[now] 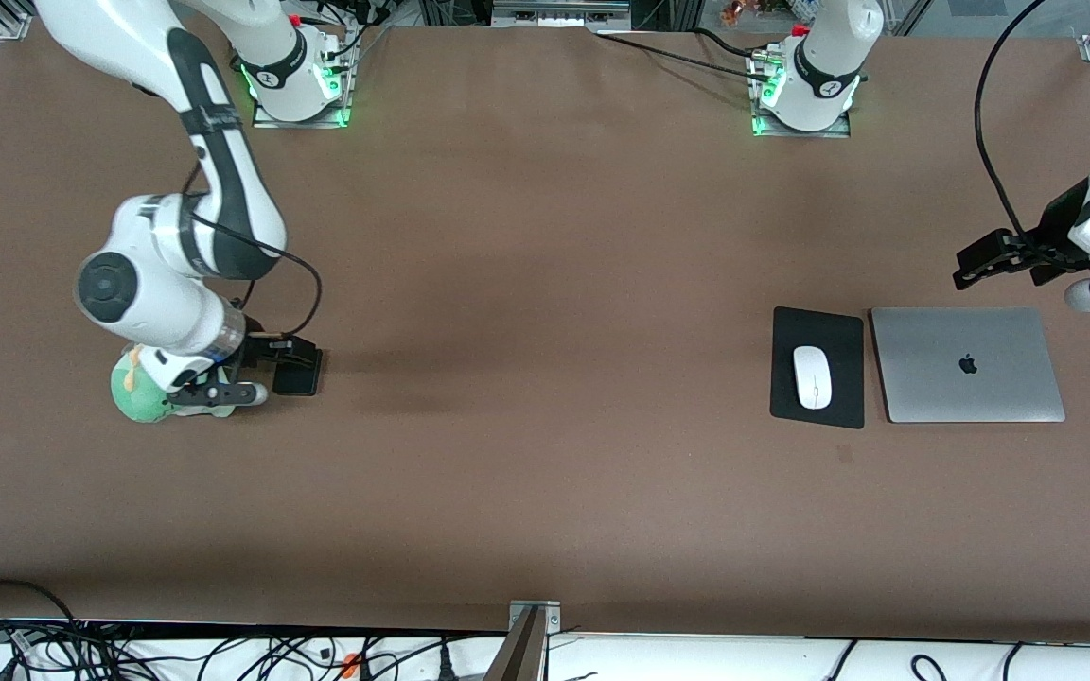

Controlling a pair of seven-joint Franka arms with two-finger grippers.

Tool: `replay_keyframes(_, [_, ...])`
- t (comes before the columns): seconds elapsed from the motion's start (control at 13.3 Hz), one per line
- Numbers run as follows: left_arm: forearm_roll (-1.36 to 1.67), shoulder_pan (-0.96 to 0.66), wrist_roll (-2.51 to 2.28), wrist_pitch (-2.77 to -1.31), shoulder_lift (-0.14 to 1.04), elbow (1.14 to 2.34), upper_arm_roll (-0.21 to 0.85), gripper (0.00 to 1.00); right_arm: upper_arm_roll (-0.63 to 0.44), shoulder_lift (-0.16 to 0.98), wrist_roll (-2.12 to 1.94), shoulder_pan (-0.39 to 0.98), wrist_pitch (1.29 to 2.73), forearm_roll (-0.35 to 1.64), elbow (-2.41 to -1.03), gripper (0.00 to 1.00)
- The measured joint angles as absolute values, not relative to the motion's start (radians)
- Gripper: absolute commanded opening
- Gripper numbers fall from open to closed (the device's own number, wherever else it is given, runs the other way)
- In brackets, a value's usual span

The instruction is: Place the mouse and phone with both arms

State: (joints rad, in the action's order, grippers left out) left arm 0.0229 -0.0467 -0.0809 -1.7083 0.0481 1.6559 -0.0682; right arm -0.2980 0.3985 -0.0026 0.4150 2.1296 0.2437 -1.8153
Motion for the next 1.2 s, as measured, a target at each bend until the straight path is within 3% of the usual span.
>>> replay_keyframes(0.3, [0.023, -0.039, -0.081, -1.704, 0.048, 1.628, -0.072, 1.0, -0.368, 0.305, -0.009, 0.41, 1.88, 0.244, -1.694, 1.0])
replay_keyframes(0.68, [0.023, -0.038, -0.081, -1.702, 0.048, 1.623, -0.073, 1.0, -0.406, 0.154, -0.039, 0.403, 1.749, 0.152, -1.68, 1.0])
replay_keyframes(0.98, [0.023, -0.037, -0.081, -1.702, 0.05, 1.623, -0.073, 1.0, -0.164, 0.047, -0.031, 0.2, 1.695, 0.051, -1.658, 1.0])
replay_keyframes(1.2, [0.023, -0.032, -0.081, -1.702, 0.05, 1.622, -0.075, 1.0, -0.082, 0.032, -0.031, 0.113, 1.685, 0.014, -1.639, 1.0])
